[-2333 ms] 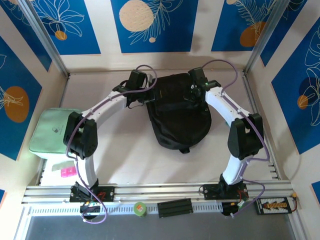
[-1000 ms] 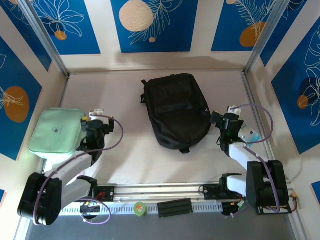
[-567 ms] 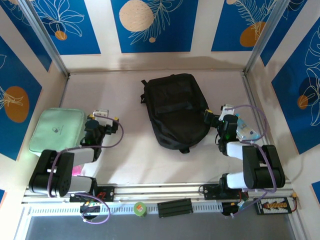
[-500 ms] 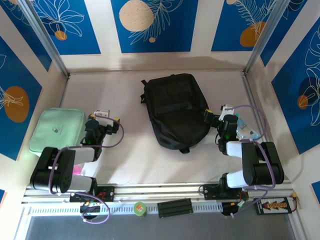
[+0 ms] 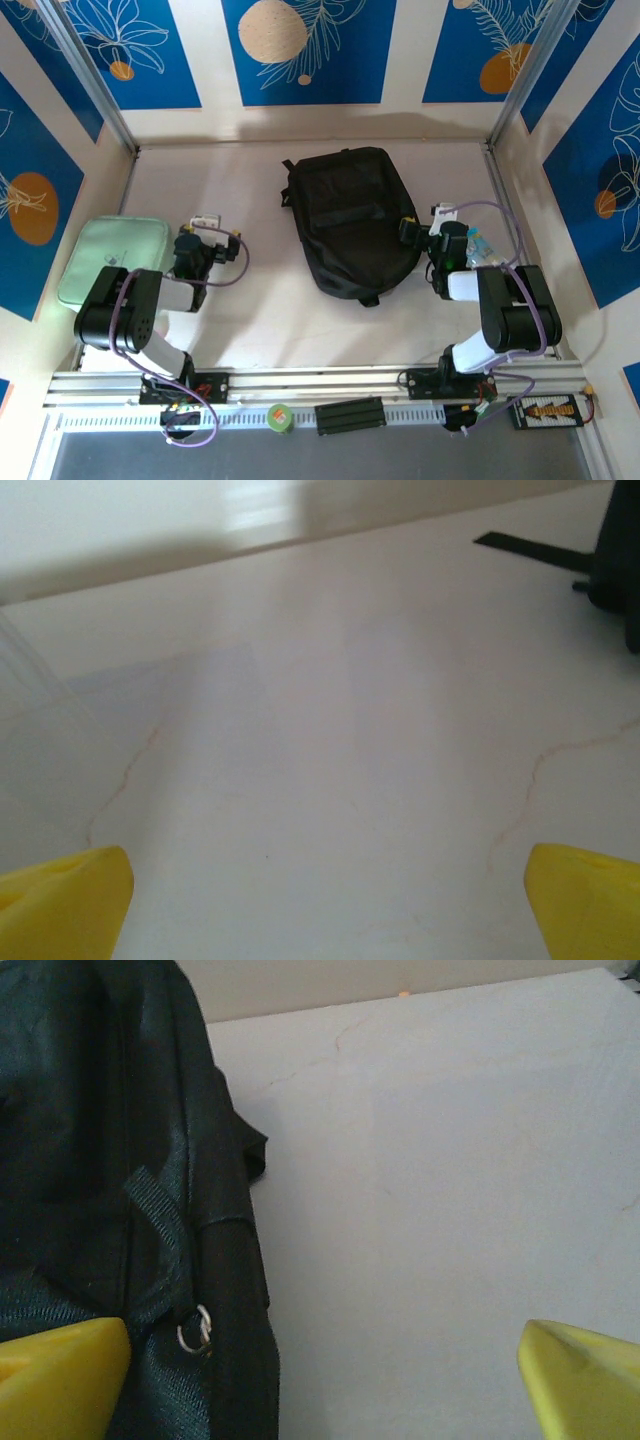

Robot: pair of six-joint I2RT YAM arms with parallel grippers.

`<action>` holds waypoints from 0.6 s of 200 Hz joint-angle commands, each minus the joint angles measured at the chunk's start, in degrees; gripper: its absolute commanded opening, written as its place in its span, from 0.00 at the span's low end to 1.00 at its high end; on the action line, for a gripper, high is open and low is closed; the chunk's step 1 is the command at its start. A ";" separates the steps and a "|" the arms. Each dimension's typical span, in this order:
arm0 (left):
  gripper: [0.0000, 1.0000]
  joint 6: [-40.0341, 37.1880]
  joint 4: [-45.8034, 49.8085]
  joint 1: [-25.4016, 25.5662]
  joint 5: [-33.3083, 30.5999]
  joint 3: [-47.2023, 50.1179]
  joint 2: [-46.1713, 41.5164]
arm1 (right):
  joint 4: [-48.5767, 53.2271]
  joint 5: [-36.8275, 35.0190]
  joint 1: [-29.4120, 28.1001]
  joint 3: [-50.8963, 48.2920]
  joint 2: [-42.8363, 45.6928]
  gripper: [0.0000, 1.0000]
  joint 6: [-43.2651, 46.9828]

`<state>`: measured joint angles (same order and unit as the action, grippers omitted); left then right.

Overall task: Pack the student bag
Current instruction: Reset both arms

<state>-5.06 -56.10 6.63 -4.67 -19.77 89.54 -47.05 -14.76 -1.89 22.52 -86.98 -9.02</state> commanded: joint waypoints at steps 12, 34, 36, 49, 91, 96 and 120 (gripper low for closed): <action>1.00 1.81 1.48 -1.10 -2.27 -1.26 0.11 | -1.16 -0.53 0.02 0.41 -0.42 0.99 1.41; 1.00 1.63 1.08 -1.10 -2.28 -1.15 0.19 | -1.25 -0.58 0.05 0.36 -0.39 0.99 1.42; 1.00 1.63 1.08 -1.12 -2.28 -1.10 0.15 | -1.17 -0.54 0.05 0.34 -0.39 0.99 1.40; 1.00 1.24 0.61 -0.94 -2.15 -0.91 0.11 | -1.29 -0.53 0.04 0.33 -0.38 0.99 1.46; 1.00 1.63 2.63 -1.89 1.15 -1.95 0.28 | -1.25 -0.51 -0.02 0.28 -0.38 0.99 1.46; 1.00 1.67 2.66 -1.95 1.15 -2.02 0.29 | -1.24 -0.56 0.00 0.28 -0.39 0.99 1.45; 1.00 1.63 2.89 -2.06 1.28 -2.10 0.29 | -1.26 -0.62 -0.04 0.32 -0.38 0.99 1.46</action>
<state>-4.40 -53.84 5.43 -4.95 -20.53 89.54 -47.07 -14.79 -1.91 22.52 -87.20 -8.54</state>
